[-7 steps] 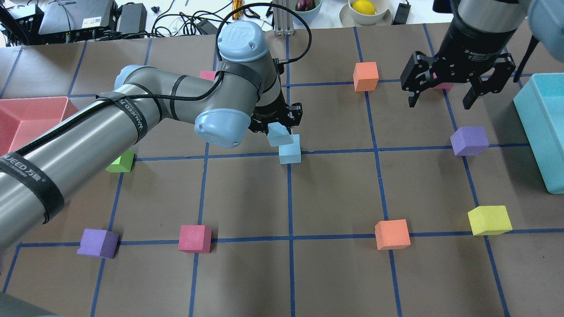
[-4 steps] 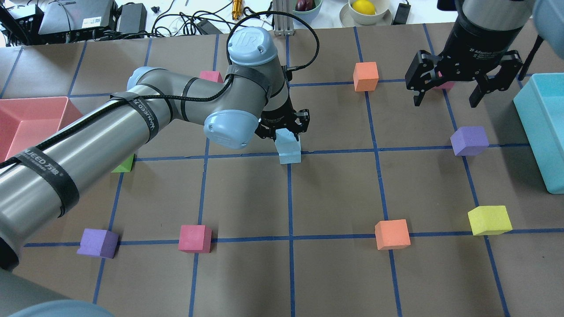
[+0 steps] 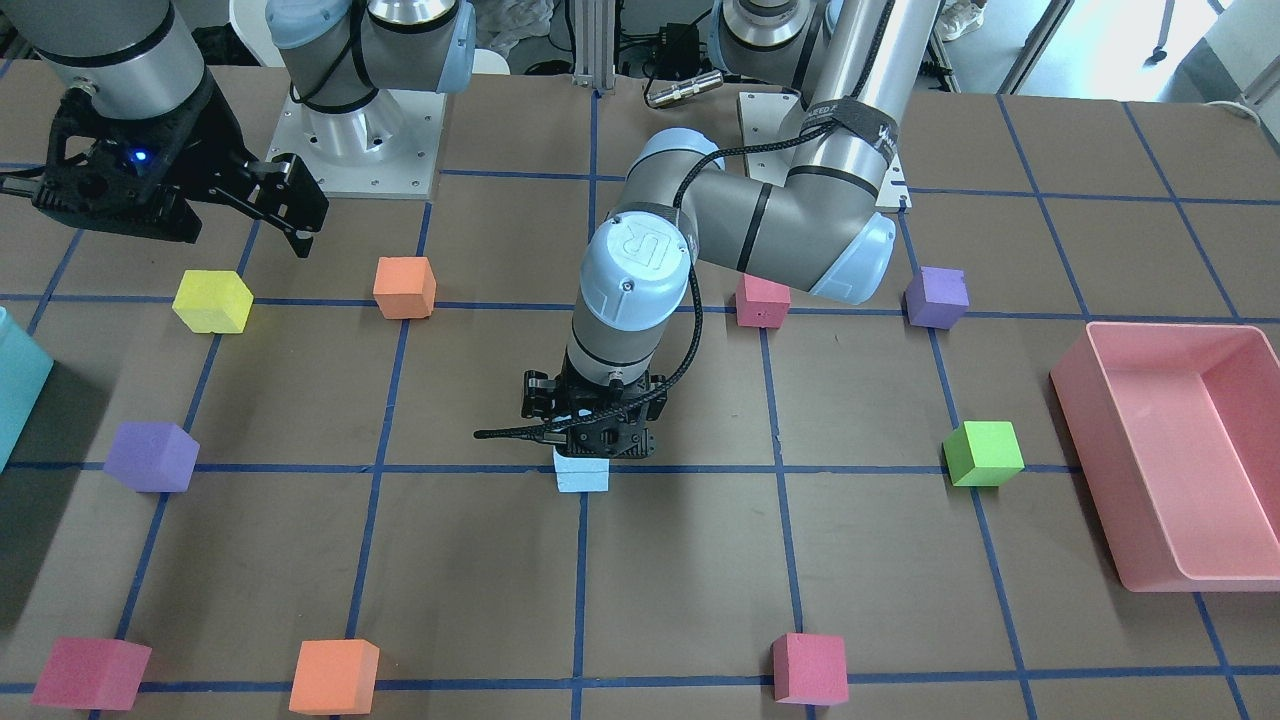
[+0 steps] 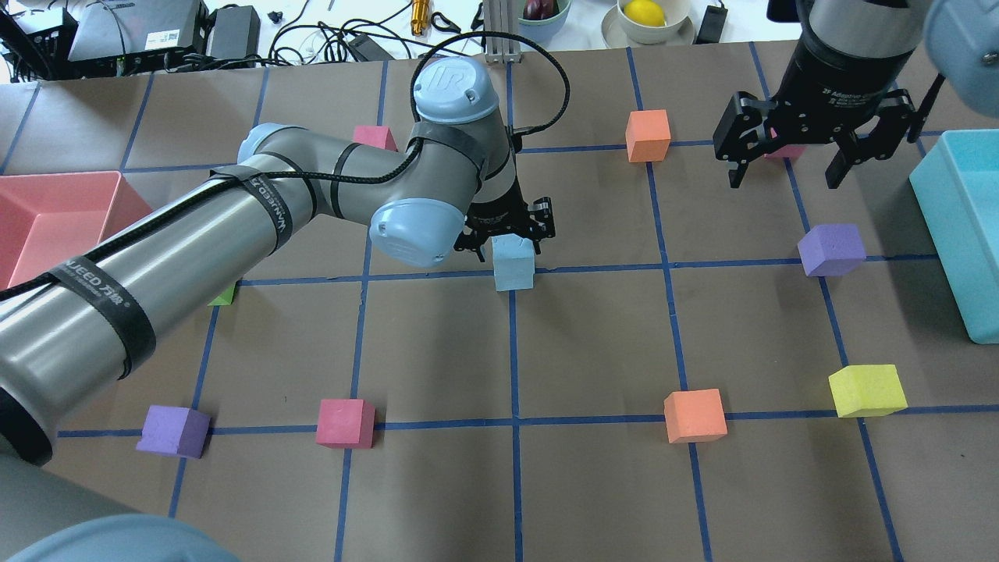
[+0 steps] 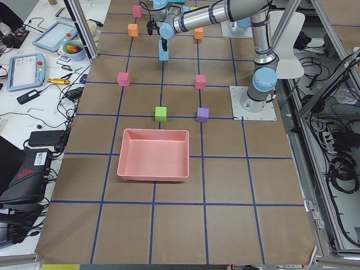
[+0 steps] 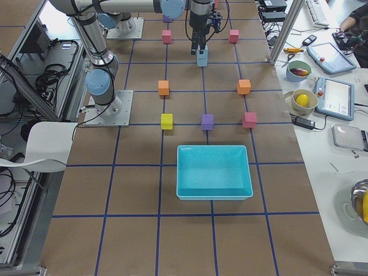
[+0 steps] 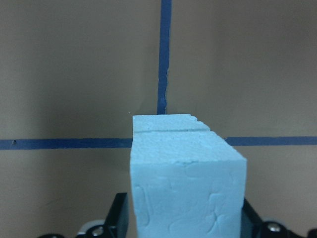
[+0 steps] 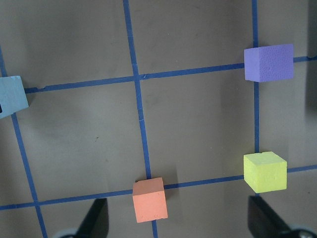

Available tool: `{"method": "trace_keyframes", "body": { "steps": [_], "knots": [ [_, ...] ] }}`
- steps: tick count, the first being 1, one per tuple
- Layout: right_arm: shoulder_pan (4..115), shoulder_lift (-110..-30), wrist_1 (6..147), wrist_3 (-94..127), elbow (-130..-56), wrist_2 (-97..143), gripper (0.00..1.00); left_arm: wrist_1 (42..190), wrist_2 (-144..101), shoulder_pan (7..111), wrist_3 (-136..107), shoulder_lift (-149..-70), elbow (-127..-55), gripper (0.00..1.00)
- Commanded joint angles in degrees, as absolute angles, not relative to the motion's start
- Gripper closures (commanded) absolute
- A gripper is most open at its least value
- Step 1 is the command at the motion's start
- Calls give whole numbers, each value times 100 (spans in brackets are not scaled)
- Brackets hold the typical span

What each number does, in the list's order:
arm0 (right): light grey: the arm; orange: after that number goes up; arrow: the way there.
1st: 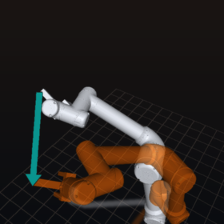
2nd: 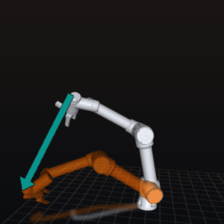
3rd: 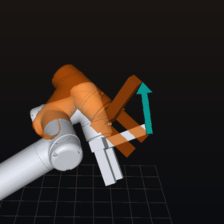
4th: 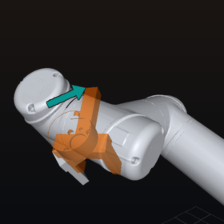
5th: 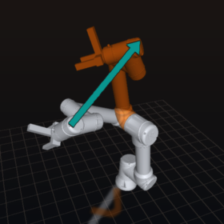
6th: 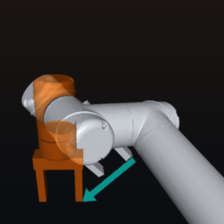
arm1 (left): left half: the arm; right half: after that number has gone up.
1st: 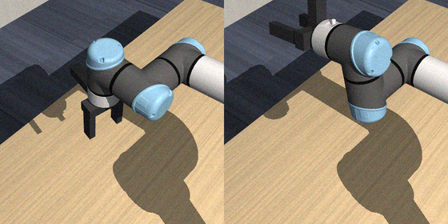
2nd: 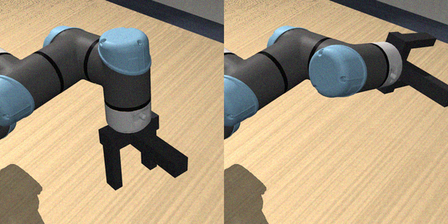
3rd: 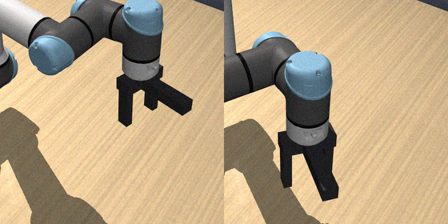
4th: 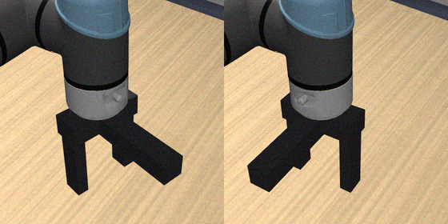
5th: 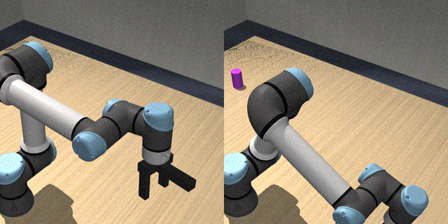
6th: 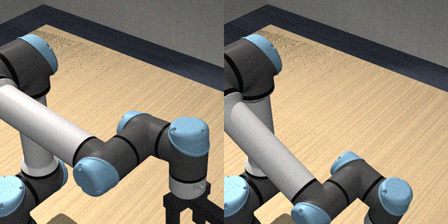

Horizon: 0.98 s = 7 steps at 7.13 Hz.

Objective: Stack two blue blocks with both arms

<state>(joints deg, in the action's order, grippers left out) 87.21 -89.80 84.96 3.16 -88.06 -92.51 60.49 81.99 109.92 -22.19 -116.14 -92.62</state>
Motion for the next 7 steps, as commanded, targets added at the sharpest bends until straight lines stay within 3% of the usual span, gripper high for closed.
{"method": "trace_keyframes", "body": {
  "steps": [1, 4, 7],
  "knots": [
    [8728, -8974, 8552, 377, -8807, -9019, 0, 6056, 8200, 10943, -2180, -11427, -9203, 0],
    [8728, -8930, 8552, 361, -8815, -9017, 0, 8067, 8253, 10872, -2058, -10568, -8379, 0],
    [8719, -8930, 8552, 325, -8815, -9053, 0, 9664, 8419, 10103, -1113, -9328, -8401, 0]
  ]
}}
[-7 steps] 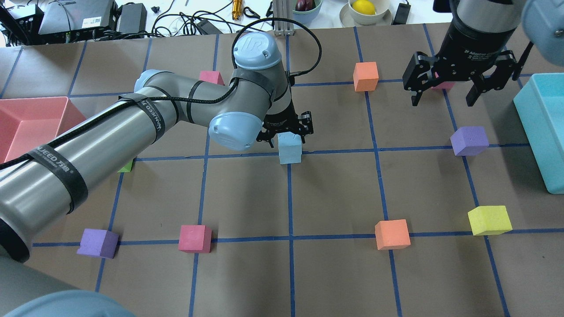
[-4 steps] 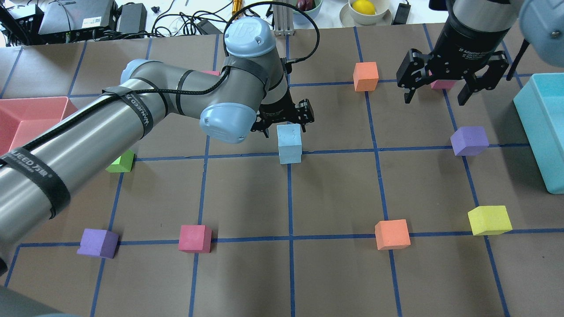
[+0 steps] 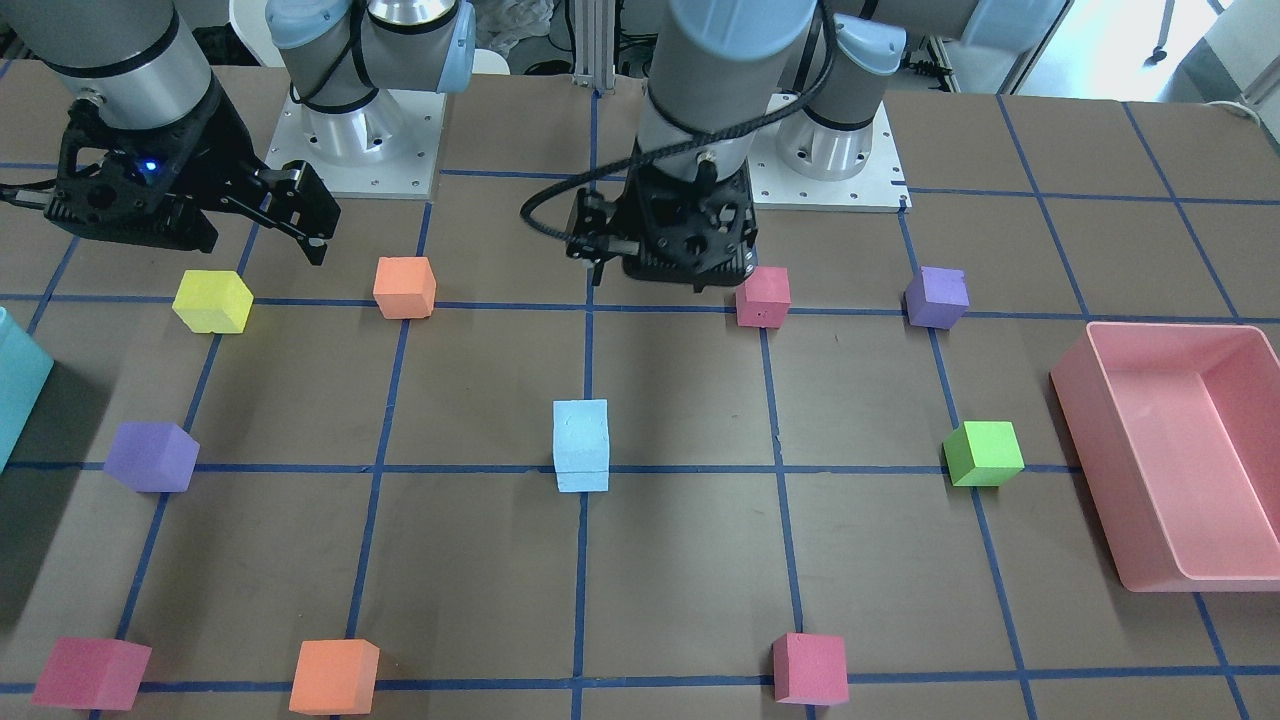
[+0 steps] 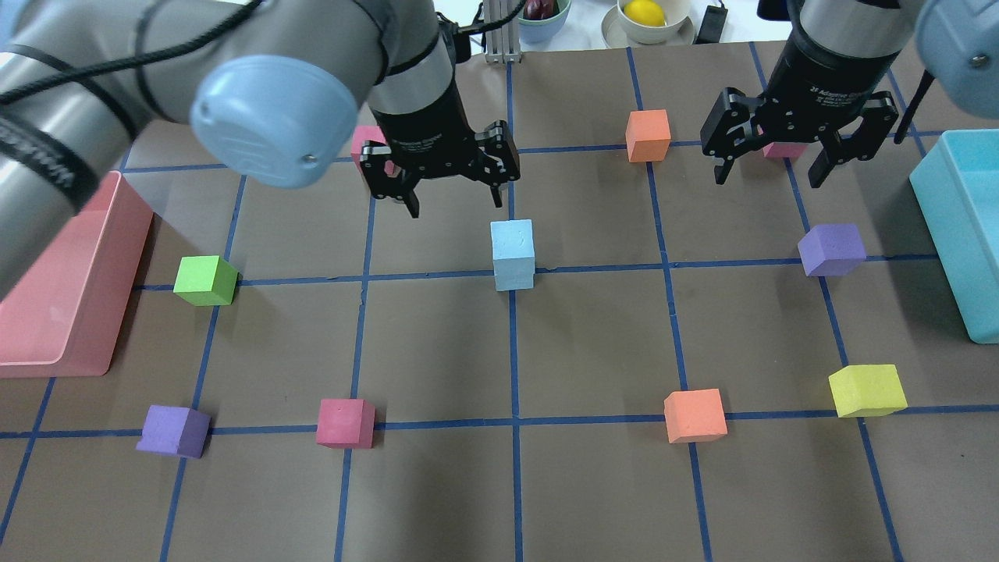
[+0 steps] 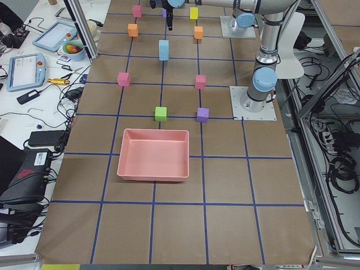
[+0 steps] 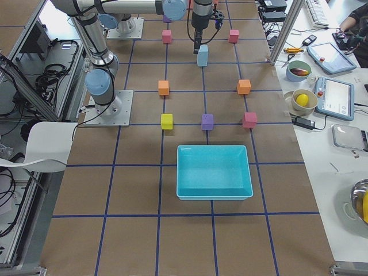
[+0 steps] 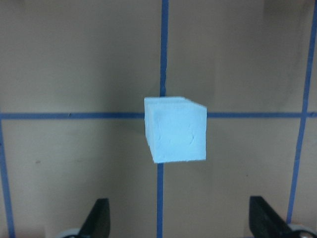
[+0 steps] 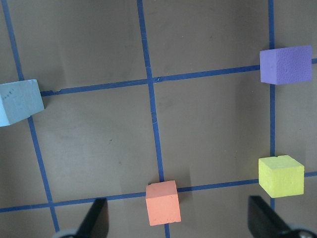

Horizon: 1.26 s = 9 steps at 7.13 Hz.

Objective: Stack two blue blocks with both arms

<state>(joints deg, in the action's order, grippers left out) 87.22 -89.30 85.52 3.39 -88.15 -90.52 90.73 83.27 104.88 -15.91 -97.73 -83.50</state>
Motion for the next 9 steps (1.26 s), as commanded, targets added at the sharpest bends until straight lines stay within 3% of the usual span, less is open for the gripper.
{"method": "trace_keyframes", "body": {
  "steps": [1, 9],
  "knots": [
    [8719, -8938, 8552, 316, -8815, -9044, 0, 9677, 8681, 9951, -664, -9099, -8515, 0],
    [8745, -8947, 8534, 316, -8824, -9009, 0, 8982, 8781, 9308, -255, -9017, -8666, 0]
  ]
}}
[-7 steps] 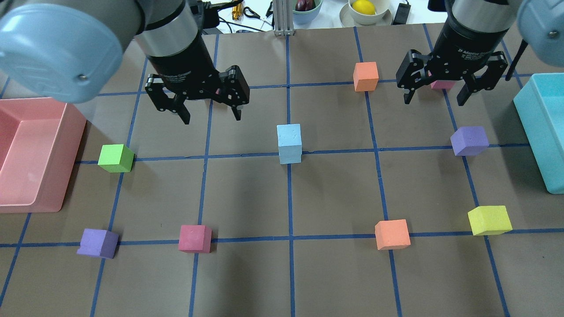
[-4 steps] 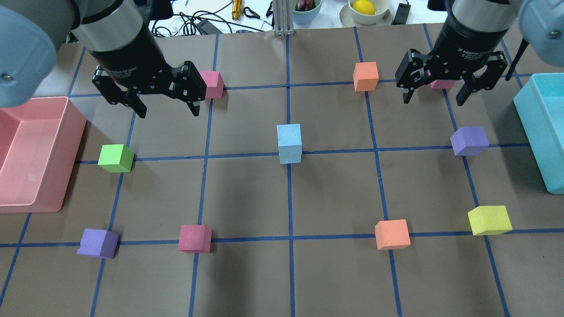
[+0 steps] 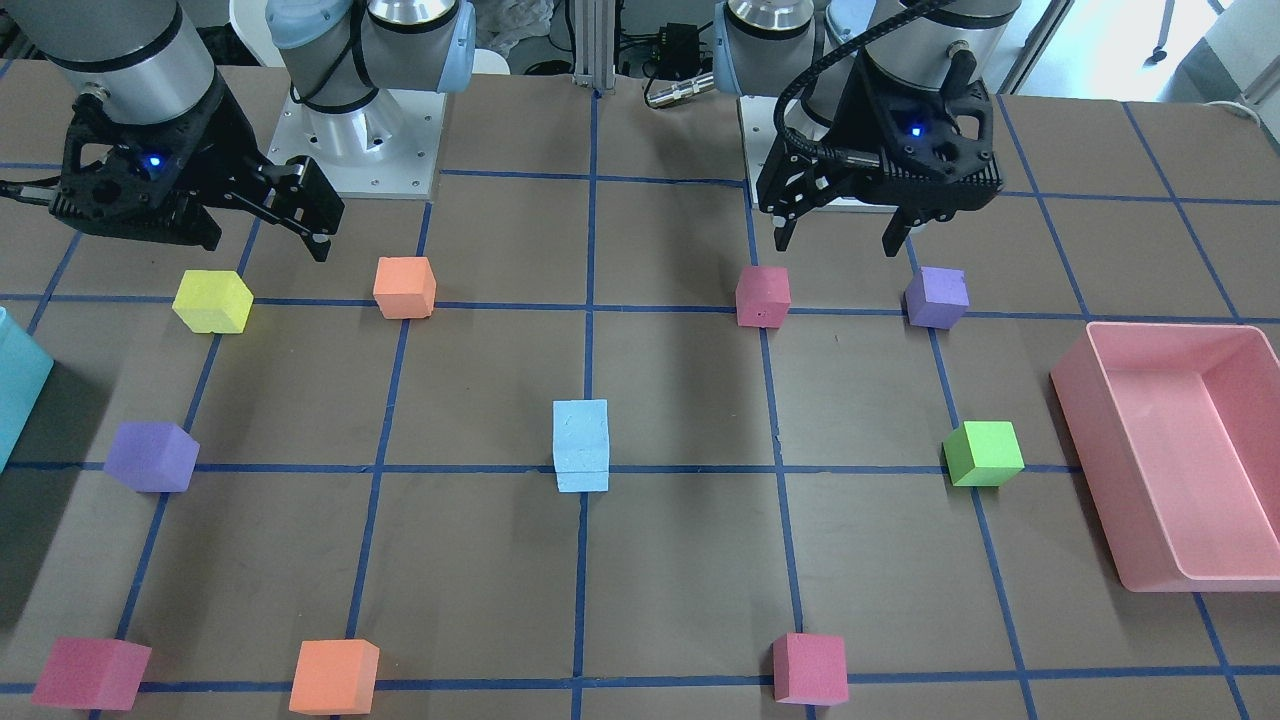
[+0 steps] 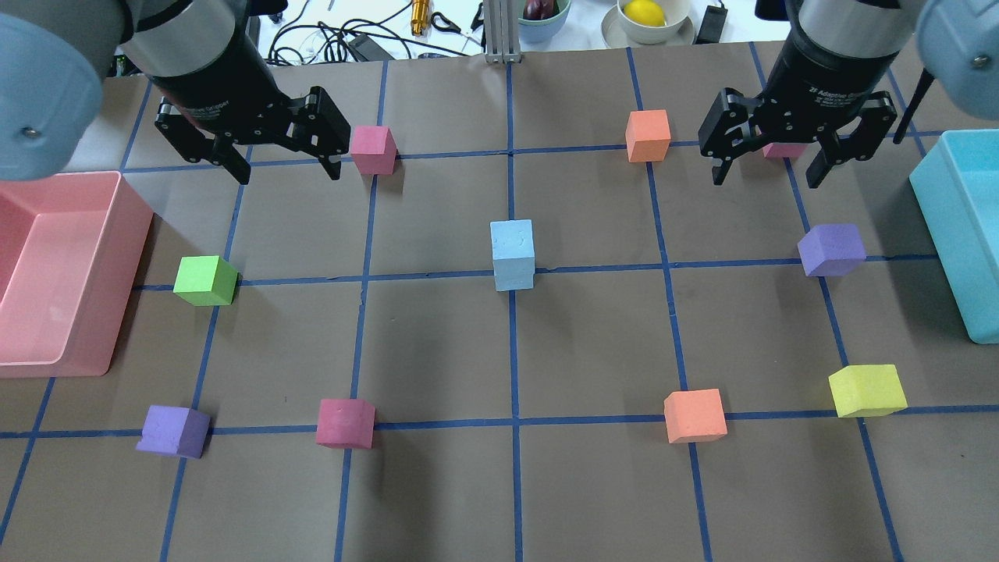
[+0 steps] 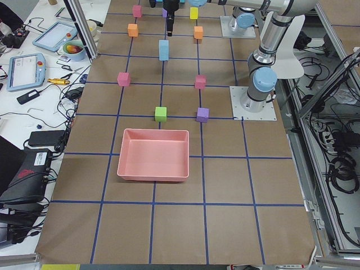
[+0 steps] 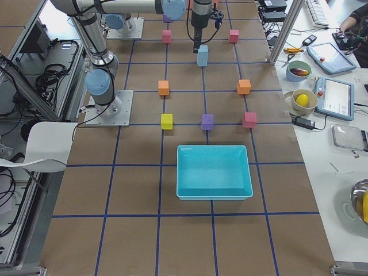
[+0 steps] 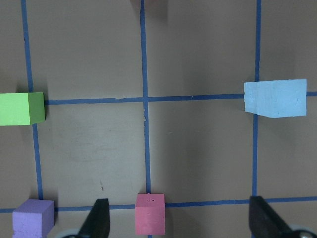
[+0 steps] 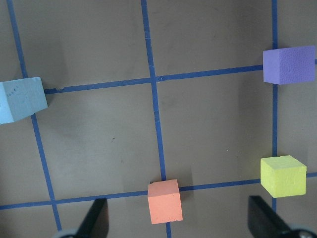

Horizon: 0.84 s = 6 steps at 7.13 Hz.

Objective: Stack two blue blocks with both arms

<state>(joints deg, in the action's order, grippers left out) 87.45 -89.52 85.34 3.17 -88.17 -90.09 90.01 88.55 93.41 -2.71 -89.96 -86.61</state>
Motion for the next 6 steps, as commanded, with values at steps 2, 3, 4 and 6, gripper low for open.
{"method": "trace_keyframes", "body": {
  "steps": [2, 3, 4, 6],
  "knots": [
    [8745, -8947, 8534, 316, -8824, -9009, 0, 9053, 8525, 9272, -193, -9018, -8666, 0],
    [8745, -8947, 8534, 316, -8824, -9009, 0, 9053, 8586, 9281, -150, -9000, -8657, 0],
    [8745, -8947, 8534, 316, -8824, -9009, 0, 9053, 8613, 9281, -97, -8974, -8657, 0],
    [8745, -8947, 8534, 308, -8824, -9000, 0, 9017, 9060, 9290, 9, -8965, -8649, 0]
  ]
}}
